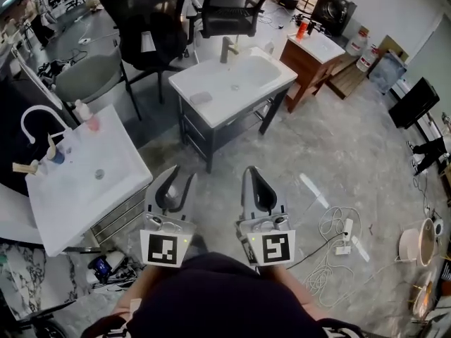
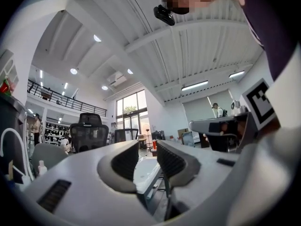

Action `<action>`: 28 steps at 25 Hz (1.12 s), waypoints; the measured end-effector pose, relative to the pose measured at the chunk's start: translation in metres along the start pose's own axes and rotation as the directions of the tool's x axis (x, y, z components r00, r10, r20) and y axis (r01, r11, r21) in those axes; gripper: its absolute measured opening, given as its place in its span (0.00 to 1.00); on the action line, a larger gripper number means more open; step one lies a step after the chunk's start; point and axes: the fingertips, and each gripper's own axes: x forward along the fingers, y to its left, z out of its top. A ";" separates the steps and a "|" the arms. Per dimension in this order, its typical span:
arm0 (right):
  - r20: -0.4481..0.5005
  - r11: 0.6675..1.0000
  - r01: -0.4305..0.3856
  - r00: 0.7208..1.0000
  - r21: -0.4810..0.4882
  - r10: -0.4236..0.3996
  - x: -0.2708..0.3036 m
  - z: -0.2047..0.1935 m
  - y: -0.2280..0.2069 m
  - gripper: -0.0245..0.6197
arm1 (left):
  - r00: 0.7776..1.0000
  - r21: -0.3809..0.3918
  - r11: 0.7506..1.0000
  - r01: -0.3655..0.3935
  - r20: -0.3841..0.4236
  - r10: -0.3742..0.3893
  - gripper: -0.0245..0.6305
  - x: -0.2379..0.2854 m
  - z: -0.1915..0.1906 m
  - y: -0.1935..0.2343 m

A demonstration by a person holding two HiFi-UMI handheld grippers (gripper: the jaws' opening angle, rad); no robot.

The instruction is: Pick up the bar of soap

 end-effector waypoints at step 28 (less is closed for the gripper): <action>-0.043 0.995 0.099 0.994 -0.019 -0.099 0.136 -0.061 -0.030 0.06 | 0.998 -0.034 0.998 0.056 -0.036 -0.057 0.19 0.128 -0.062 0.094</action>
